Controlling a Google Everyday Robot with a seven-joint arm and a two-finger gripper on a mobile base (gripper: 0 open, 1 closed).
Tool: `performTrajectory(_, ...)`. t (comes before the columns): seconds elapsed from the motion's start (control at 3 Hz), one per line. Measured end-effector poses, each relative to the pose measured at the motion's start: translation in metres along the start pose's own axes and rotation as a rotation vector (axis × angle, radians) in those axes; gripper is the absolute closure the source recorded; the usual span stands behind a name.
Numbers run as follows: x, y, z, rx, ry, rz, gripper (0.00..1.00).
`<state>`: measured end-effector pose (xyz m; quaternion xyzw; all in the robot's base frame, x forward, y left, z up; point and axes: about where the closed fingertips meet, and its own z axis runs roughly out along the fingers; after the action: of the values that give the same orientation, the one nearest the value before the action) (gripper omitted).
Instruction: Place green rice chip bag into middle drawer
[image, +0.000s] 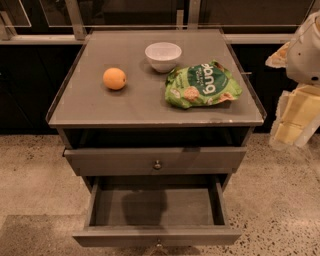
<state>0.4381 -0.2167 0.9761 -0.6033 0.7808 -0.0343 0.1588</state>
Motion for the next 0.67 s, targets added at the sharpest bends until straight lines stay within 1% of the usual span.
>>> performTrajectory(0.33, 0.0, 0.0, 0.0, 0.0, 0.0, 0.0, 0.0)
performTrajectory(0.67, -0.0012, -0.005, -0.0003, 0.013, -0.015, 0.004, 0.0)
